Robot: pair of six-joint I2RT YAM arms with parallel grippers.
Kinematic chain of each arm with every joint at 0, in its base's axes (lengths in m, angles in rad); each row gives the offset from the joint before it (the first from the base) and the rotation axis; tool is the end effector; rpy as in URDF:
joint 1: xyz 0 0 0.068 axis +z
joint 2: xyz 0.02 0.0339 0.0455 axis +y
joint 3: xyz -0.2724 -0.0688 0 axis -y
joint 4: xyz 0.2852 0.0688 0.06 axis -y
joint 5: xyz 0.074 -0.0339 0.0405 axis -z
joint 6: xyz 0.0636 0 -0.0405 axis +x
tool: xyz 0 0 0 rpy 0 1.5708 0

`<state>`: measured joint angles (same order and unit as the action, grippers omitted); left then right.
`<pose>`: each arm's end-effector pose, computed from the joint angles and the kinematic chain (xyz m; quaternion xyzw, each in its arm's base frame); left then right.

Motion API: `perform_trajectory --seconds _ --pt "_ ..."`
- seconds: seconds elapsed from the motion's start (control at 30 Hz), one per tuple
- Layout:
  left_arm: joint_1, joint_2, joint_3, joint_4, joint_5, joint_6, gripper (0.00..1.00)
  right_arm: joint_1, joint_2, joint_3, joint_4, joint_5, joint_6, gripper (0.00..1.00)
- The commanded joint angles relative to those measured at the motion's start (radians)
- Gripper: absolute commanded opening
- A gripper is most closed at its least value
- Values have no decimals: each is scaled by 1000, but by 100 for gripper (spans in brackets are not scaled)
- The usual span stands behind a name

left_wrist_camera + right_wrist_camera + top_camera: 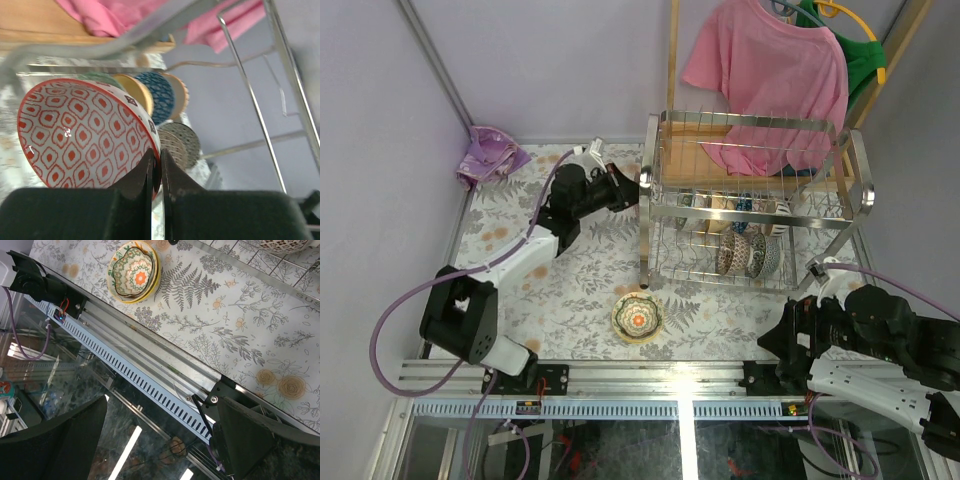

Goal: Load the bowls into the dish rack
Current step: Place the bowl in the dish rack.

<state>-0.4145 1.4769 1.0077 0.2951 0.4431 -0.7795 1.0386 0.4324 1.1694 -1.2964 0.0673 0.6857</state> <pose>0.3601 -0.1882 0.2865 0.0033 0.7604 -0.4918 0.4241 0.0342 0.0496 0.3908 -0.1374 0.8636 0.3484 0.3374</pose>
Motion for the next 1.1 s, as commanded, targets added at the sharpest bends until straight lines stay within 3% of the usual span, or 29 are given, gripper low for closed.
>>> perform_trajectory --seconds 0.0,0.2,0.43,1.07 --pt "3 35 -50 426 228 -244 0 0 26 1 5 -50 -44 99" --pt "-2 125 -110 744 288 -489 0 0 30 -13 19 -54 -46 100" --pt "-48 216 -114 907 275 -606 0 -1 34 -24 34 -63 -45 100" --pt "-209 379 -185 1050 186 -663 0 0 26 -42 46 -73 -39 99"
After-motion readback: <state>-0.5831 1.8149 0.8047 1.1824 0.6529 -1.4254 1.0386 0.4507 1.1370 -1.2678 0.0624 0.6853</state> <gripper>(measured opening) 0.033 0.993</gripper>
